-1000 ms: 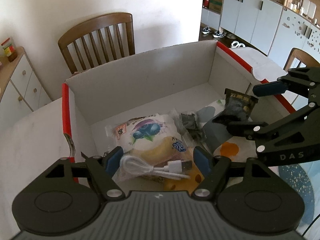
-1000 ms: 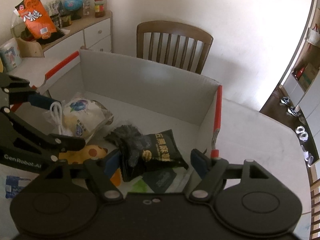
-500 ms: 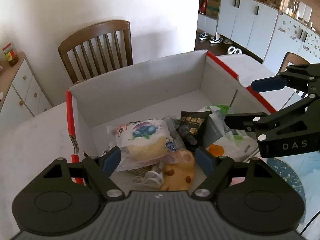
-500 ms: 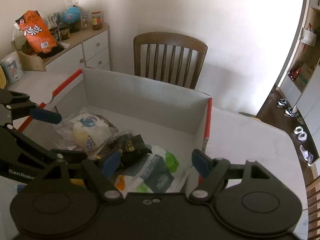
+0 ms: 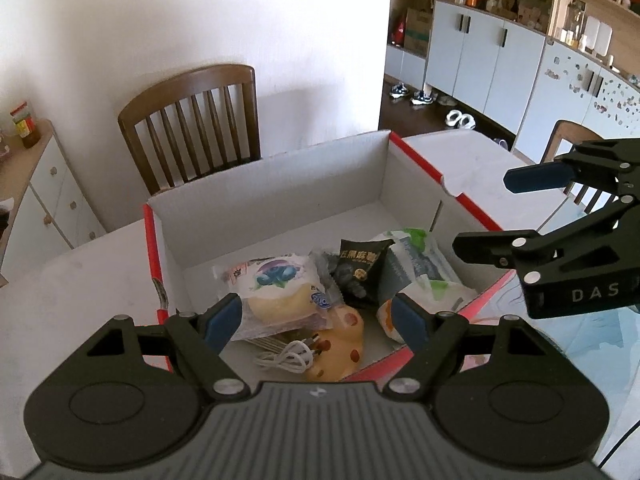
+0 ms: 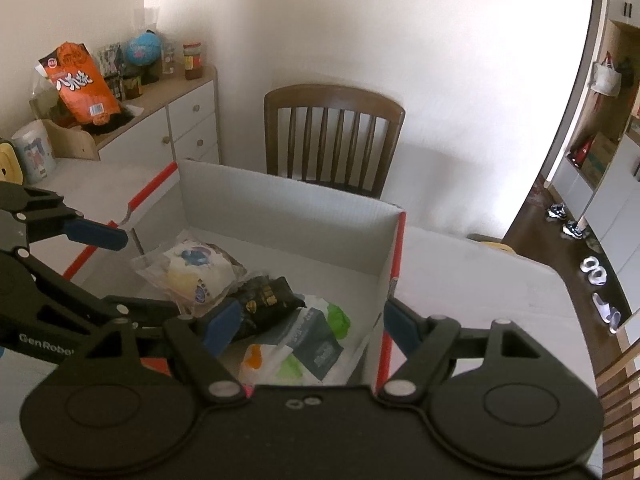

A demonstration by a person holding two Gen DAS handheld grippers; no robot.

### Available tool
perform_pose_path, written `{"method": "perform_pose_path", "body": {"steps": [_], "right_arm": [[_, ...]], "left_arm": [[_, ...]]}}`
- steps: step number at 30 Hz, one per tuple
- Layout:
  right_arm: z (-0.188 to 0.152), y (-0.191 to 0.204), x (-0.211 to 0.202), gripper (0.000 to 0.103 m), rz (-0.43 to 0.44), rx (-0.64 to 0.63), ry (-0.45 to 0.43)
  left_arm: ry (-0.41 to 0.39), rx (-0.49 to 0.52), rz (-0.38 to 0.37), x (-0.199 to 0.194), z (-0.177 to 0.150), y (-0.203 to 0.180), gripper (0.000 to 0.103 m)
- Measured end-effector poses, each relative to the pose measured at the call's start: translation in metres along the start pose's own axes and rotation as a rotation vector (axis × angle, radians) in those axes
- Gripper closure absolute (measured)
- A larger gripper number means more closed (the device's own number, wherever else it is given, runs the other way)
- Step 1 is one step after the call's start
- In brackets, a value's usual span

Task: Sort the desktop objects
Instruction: 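Lift both tools out of the box and move back toward the table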

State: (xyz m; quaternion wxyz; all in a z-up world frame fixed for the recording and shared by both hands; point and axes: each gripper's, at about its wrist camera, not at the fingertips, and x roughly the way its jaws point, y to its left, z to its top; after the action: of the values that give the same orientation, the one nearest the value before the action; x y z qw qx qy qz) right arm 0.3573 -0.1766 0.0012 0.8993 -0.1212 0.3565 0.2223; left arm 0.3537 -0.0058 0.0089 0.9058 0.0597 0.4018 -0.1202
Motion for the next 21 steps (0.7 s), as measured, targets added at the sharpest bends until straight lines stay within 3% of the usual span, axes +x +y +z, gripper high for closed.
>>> {"method": "perform_pose_path", "body": {"steps": [21], "right_arm": [[-0.016, 0.021, -0.068, 0.024, 0.001, 0.011, -0.059]], "left_arm": [[-0.065, 0.008, -0.008, -0.063, -0.017, -0.001, 0.022]]}}
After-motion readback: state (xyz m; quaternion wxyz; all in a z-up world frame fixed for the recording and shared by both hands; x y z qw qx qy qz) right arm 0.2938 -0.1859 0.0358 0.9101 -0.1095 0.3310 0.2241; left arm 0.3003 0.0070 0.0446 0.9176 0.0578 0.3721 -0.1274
